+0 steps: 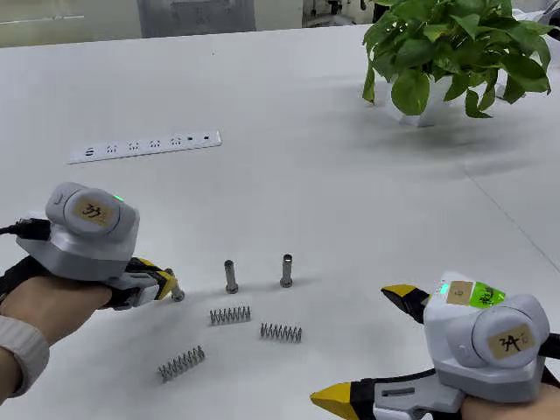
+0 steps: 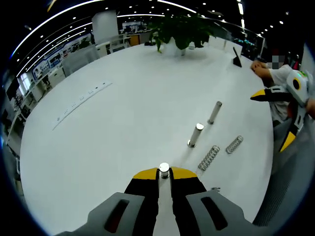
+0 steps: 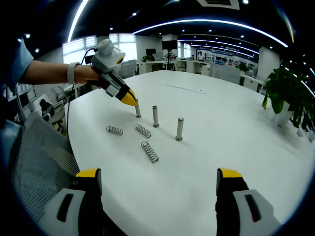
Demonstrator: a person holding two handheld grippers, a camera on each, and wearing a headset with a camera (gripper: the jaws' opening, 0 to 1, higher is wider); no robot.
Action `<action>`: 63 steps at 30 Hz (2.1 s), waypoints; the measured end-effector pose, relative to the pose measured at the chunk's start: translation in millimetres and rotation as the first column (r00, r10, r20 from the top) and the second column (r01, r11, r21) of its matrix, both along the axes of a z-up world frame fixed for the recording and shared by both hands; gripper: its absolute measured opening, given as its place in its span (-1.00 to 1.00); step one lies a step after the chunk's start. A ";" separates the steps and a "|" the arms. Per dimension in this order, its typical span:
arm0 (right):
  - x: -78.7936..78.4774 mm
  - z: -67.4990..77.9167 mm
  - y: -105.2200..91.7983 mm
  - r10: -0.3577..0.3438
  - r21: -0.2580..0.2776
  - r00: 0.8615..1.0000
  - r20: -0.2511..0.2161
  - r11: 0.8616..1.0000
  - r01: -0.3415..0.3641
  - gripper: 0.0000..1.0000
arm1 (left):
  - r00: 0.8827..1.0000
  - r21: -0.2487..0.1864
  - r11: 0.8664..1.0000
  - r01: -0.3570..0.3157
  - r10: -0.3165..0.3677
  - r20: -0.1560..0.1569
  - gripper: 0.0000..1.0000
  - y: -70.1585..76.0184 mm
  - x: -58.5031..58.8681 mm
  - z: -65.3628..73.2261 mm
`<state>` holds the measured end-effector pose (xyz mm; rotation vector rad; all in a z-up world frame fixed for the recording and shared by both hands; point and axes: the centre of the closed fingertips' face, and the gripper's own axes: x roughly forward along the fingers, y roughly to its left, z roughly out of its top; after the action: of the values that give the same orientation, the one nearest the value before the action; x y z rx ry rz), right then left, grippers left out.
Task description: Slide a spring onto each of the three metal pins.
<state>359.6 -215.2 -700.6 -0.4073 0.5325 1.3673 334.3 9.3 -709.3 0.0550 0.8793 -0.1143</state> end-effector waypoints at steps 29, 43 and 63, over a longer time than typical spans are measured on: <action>-0.9 0.8 -0.2 0.007 0.001 1.000 0.007 1.000 -0.007 0.96 | 0.999 0.011 0.999 0.040 -0.040 0.011 -0.83 -10.2 -4.2 1.7; -1.1 -0.8 -1.1 0.010 -0.004 1.000 0.006 1.000 -0.010 0.96 | 0.999 0.027 0.999 0.040 -0.041 0.025 -0.65 -8.4 -4.7 1.8; 0.4 1.2 -0.3 0.005 0.002 1.000 0.014 1.000 -0.005 0.97 | 0.986 -0.039 0.998 0.042 -0.035 0.163 0.38 -22.1 -22.7 14.8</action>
<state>360.0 -215.5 -699.4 -0.4160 0.5189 1.3692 311.7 -12.8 -694.6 0.0413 0.7133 -0.1619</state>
